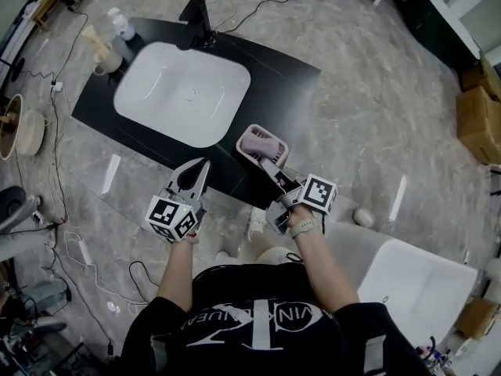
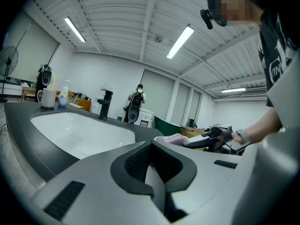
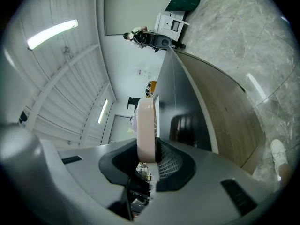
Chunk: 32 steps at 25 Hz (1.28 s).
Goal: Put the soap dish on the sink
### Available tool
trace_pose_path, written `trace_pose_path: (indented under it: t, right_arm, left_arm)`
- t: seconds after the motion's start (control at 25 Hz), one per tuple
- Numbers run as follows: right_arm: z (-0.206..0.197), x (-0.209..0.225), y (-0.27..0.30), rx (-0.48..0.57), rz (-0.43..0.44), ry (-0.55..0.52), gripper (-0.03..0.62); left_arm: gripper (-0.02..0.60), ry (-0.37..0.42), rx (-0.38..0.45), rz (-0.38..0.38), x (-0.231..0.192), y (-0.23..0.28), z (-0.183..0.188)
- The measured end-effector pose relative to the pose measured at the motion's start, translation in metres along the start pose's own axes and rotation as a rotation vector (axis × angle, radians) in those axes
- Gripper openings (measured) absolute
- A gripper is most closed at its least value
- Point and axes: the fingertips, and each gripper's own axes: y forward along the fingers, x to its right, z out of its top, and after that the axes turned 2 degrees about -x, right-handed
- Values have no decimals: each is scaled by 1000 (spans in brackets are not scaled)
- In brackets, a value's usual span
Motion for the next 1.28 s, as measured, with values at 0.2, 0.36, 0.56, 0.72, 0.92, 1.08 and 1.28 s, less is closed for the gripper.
trace_pose_path:
  t: [0.2, 0.36, 0.56, 0.72, 0.92, 1.08, 1.28]
  right_arm:
    - [12, 0, 19, -40, -7, 18, 87]
    - [23, -5, 33, -68, 33, 24, 89]
    - [32, -4, 47, -90, 17, 30, 89]
    - [34, -2, 55, -98, 9, 50, 89]
    - [36, -3, 64, -96, -22, 59, 89]
    - [35, -4, 64, -92, -71, 50, 89]
    - [37, -9, 64, -82, -133, -2, 140]
  left_arm:
    - [14, -7, -1, 37, -9, 11, 4]
    - [14, -5, 6, 62, -10, 18, 9]
    - [14, -4, 16, 85, -11, 23, 13]
    - [14, -9, 6, 93, -14, 27, 10]
    - [14, -17, 4, 78, -16, 33, 13]
    - [14, -12, 8, 55, -17, 38, 20]
    - [14, -18, 19, 24, -21, 42, 29]
